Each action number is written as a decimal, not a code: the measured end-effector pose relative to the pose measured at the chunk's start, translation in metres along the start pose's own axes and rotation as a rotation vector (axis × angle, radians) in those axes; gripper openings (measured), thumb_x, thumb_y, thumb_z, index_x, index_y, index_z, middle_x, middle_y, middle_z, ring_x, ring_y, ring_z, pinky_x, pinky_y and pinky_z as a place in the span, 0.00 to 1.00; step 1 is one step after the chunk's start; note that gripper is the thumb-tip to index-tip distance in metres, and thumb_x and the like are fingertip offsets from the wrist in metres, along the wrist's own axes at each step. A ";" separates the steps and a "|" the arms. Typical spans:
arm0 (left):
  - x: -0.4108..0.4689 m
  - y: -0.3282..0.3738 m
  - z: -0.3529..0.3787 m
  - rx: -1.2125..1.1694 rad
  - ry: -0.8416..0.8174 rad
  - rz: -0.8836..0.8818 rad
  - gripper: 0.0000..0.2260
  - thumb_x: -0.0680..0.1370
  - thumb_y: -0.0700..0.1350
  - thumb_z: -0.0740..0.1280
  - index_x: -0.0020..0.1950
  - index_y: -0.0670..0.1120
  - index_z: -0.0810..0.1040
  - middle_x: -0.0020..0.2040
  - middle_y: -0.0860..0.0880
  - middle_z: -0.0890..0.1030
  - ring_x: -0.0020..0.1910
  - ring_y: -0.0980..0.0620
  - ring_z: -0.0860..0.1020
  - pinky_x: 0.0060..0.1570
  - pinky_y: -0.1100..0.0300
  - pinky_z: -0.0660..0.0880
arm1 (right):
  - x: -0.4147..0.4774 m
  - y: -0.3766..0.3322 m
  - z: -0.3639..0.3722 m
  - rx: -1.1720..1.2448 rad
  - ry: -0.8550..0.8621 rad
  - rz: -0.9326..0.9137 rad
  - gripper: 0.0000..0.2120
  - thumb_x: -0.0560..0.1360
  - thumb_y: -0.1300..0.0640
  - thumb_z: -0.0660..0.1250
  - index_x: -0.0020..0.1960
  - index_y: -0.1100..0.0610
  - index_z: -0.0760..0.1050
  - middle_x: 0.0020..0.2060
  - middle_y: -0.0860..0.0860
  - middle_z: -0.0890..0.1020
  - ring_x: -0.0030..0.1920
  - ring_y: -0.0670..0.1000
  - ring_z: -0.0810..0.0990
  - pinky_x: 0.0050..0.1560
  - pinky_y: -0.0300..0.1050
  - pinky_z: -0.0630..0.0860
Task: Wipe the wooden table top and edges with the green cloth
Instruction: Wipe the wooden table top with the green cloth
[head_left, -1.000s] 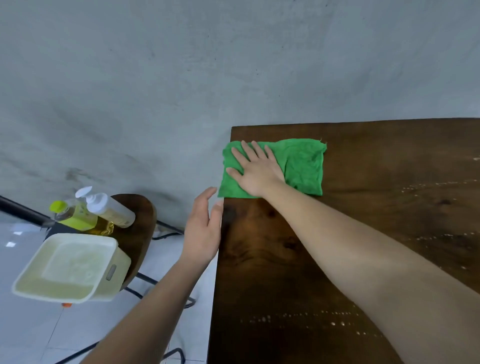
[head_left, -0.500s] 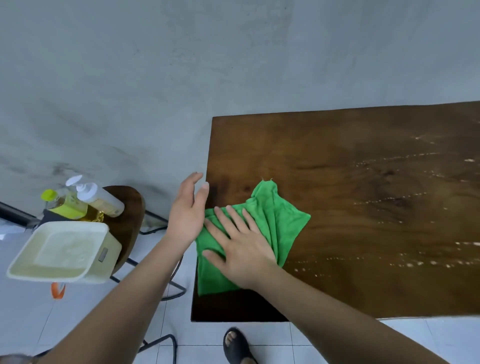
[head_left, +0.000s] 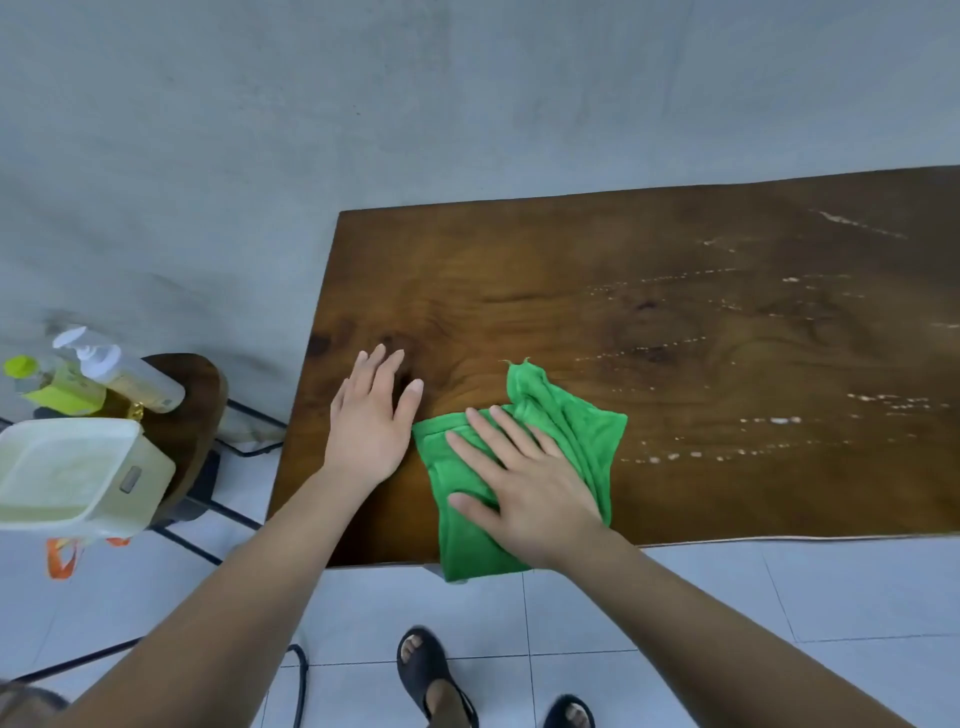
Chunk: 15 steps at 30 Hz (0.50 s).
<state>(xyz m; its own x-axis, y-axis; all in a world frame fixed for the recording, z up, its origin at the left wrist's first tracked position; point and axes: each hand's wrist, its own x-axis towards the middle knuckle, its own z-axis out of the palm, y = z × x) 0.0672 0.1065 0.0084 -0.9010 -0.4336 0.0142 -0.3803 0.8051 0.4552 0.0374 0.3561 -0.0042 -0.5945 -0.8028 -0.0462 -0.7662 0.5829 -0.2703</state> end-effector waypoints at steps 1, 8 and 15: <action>-0.002 0.002 0.004 0.044 -0.012 0.000 0.30 0.88 0.66 0.49 0.88 0.55 0.62 0.90 0.52 0.58 0.89 0.50 0.49 0.87 0.42 0.50 | -0.006 0.013 -0.002 -0.005 0.006 0.013 0.36 0.87 0.26 0.45 0.91 0.38 0.48 0.91 0.43 0.44 0.90 0.49 0.39 0.89 0.57 0.44; -0.008 0.003 0.017 0.267 -0.016 -0.001 0.37 0.85 0.73 0.41 0.89 0.57 0.57 0.90 0.51 0.54 0.90 0.49 0.47 0.87 0.44 0.47 | -0.024 0.059 -0.013 0.060 0.011 0.005 0.36 0.87 0.27 0.53 0.90 0.41 0.57 0.91 0.45 0.50 0.90 0.47 0.44 0.89 0.57 0.50; -0.010 0.009 0.017 0.312 -0.011 -0.005 0.39 0.83 0.75 0.38 0.90 0.58 0.54 0.91 0.52 0.52 0.90 0.49 0.46 0.87 0.44 0.47 | -0.013 -0.008 0.005 -0.054 0.076 0.299 0.40 0.85 0.26 0.44 0.91 0.46 0.54 0.91 0.57 0.50 0.90 0.65 0.45 0.86 0.71 0.37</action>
<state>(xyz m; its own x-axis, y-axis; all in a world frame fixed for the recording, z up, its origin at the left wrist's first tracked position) 0.0690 0.1245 -0.0031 -0.9004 -0.4350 0.0026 -0.4290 0.8890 0.1600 0.0523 0.3617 -0.0063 -0.8102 -0.5846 -0.0436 -0.5656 0.7991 -0.2039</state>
